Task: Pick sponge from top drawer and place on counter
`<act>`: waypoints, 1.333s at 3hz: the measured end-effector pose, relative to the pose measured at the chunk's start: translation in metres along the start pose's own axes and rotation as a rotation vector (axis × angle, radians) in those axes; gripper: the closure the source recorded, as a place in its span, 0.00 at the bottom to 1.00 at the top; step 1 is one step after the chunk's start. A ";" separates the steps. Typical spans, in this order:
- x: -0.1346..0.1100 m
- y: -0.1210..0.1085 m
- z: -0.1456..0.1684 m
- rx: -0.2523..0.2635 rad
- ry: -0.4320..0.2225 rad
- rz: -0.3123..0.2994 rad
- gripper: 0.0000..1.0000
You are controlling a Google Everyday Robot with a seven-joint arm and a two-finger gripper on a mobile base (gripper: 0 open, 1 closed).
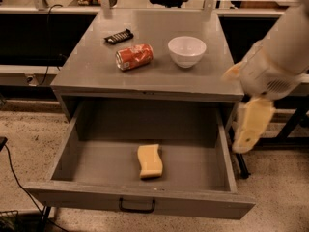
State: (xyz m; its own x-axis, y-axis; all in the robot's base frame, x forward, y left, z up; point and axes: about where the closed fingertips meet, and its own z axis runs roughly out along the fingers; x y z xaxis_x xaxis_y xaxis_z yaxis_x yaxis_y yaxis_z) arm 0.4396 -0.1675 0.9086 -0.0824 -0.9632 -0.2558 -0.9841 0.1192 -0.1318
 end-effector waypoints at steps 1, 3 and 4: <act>-0.005 0.010 0.027 -0.035 -0.012 -0.035 0.00; -0.022 0.019 0.054 -0.067 0.063 -0.196 0.00; -0.045 0.041 0.079 -0.040 0.135 -0.454 0.00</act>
Offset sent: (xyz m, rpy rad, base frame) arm -0.0048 0.0151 -0.0269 0.0146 0.0187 0.0550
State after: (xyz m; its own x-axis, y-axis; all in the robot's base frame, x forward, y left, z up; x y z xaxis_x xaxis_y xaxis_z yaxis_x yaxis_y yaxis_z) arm 0.4156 -0.1004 0.8387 0.3409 -0.9386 -0.0538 -0.9303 -0.3285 -0.1635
